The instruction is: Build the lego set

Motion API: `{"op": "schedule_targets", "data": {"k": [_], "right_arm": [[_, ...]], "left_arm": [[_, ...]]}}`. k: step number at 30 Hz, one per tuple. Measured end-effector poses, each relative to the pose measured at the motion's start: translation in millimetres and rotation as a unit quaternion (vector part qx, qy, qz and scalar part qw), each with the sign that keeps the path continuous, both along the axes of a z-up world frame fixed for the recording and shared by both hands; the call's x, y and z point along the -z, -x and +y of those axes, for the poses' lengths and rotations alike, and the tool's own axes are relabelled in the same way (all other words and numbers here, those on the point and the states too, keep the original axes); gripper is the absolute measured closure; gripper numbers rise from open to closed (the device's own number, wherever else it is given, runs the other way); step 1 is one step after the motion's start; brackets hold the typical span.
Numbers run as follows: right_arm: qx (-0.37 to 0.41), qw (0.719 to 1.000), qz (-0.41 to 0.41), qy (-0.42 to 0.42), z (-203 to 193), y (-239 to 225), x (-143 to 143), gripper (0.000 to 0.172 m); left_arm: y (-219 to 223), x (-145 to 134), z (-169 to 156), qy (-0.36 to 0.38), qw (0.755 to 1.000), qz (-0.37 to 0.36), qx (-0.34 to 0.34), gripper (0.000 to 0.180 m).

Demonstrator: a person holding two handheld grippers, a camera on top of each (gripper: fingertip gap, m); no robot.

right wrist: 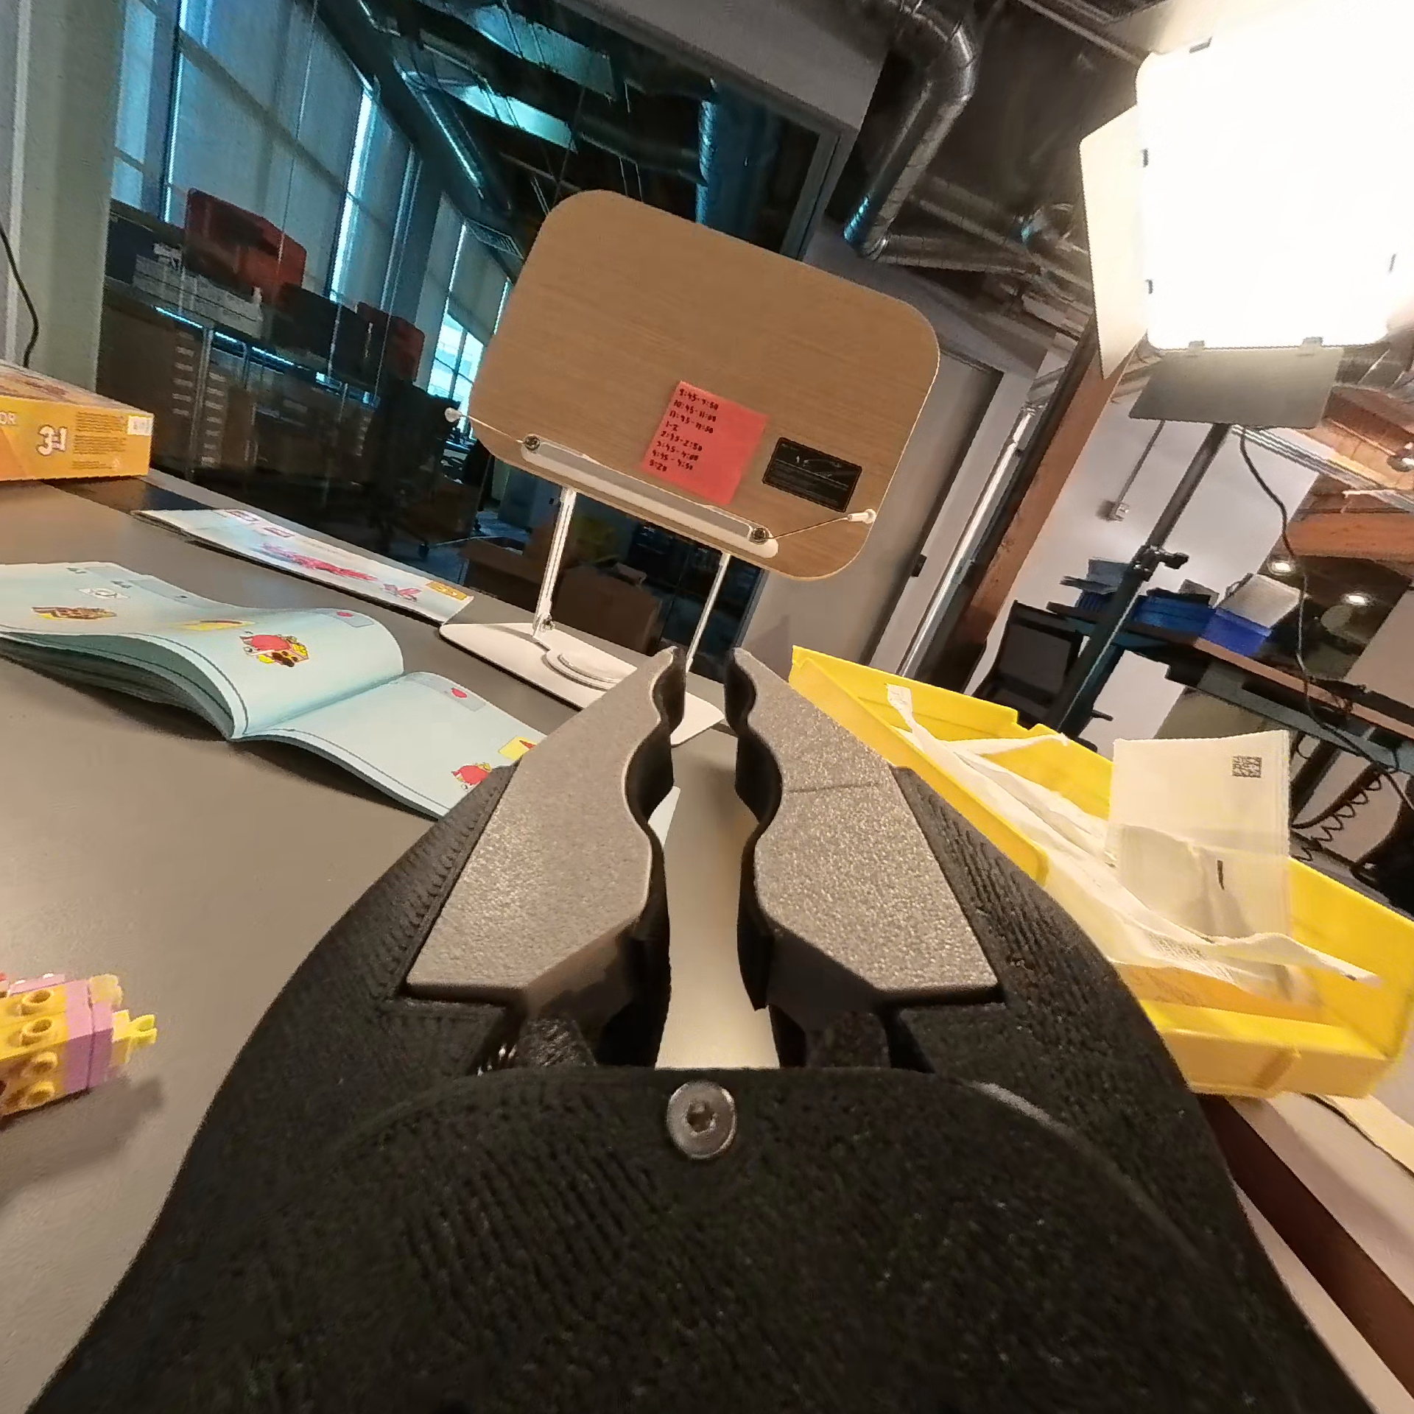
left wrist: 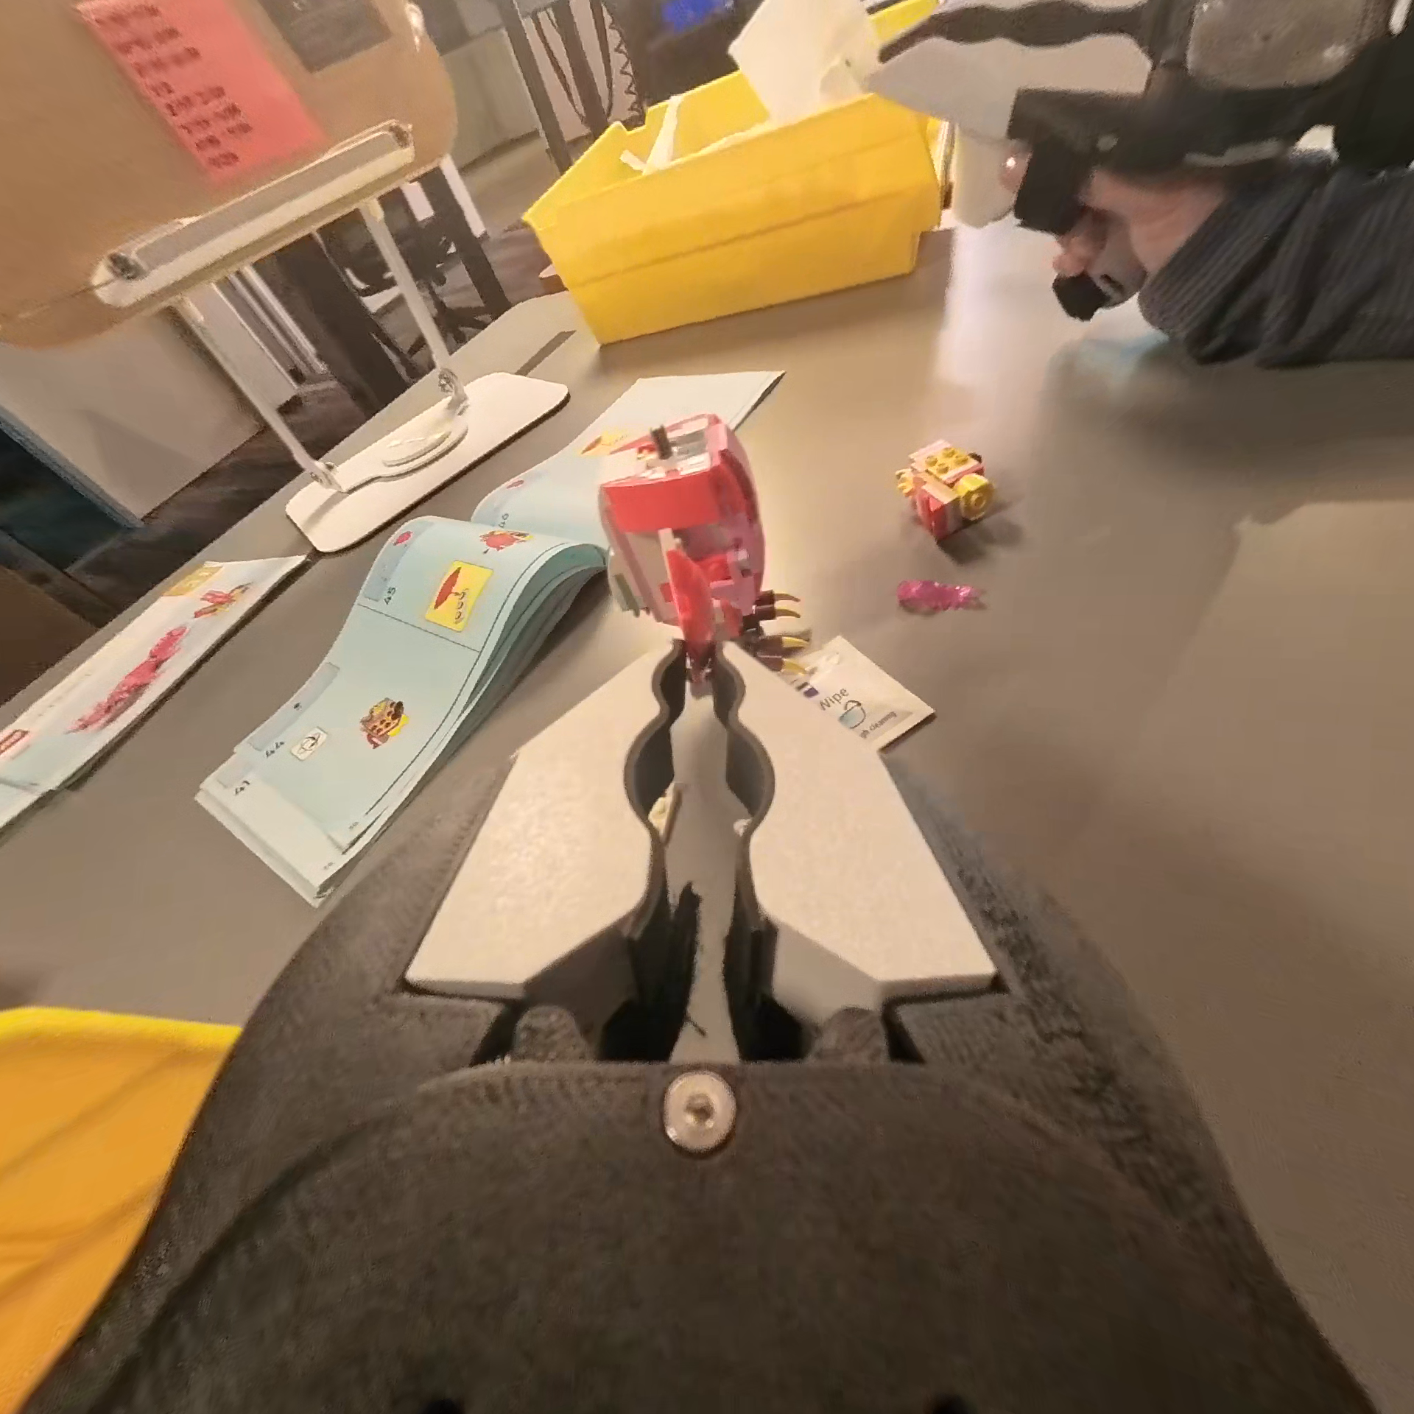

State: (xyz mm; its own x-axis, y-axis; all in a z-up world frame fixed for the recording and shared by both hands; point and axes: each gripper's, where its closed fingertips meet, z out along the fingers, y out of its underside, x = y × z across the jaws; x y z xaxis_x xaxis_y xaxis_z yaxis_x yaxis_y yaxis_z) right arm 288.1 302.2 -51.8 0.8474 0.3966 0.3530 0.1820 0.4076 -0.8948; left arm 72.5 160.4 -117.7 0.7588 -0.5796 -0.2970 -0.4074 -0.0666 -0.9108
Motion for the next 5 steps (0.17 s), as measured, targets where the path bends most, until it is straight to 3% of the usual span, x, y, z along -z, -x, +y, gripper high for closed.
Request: {"op": "schedule_targets", "data": {"k": [5], "right_arm": [[-0.008, 1.000, -0.010, 0.001, -1.0, 4.4, 2.2, 0.166]], "left_arm": [[2.1, -8.0, -0.5, 0.022, 0.996, -0.080, 0.006, 0.176]]}}
